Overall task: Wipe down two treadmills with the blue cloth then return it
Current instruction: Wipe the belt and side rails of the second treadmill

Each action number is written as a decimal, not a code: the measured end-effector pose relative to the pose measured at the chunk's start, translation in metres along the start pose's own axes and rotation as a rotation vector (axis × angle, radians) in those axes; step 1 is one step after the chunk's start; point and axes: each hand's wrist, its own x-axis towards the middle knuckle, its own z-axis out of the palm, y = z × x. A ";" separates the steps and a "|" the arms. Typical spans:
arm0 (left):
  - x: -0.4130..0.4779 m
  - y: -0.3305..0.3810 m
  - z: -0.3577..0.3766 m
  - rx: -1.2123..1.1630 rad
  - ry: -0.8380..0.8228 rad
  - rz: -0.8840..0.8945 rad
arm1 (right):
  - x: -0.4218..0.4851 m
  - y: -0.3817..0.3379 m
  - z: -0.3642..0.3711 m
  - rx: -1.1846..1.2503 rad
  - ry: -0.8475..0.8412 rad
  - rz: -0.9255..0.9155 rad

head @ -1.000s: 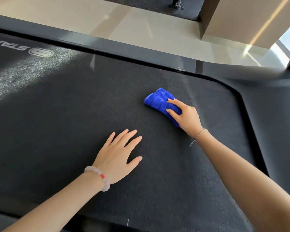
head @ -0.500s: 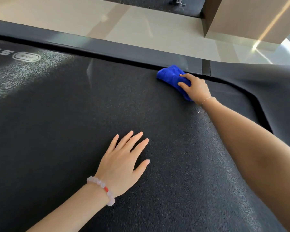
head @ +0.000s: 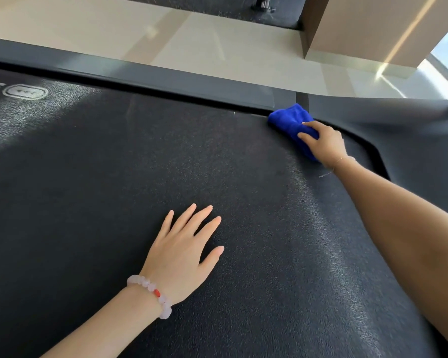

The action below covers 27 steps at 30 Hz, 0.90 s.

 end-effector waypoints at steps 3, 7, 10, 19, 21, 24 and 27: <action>-0.003 0.002 0.000 0.009 -0.011 0.010 | -0.017 -0.002 -0.001 0.002 -0.004 -0.022; -0.009 0.009 -0.003 -0.072 -0.070 -0.008 | -0.055 -0.006 -0.004 0.025 -0.023 -0.066; -0.016 0.015 -0.003 -0.129 -0.053 -0.013 | -0.090 -0.012 -0.005 0.068 -0.035 -0.069; -0.055 0.022 -0.011 -0.078 -0.149 0.028 | -0.219 -0.028 -0.004 0.150 -0.096 -0.142; -0.065 0.020 -0.011 -0.067 -0.139 0.042 | -0.242 -0.029 -0.004 0.153 -0.105 -0.159; -0.080 0.019 -0.013 -0.070 -0.147 0.064 | -0.271 -0.030 -0.006 0.158 -0.139 -0.168; -0.094 0.018 -0.016 -0.068 -0.189 0.089 | -0.302 -0.029 -0.009 0.175 -0.169 -0.185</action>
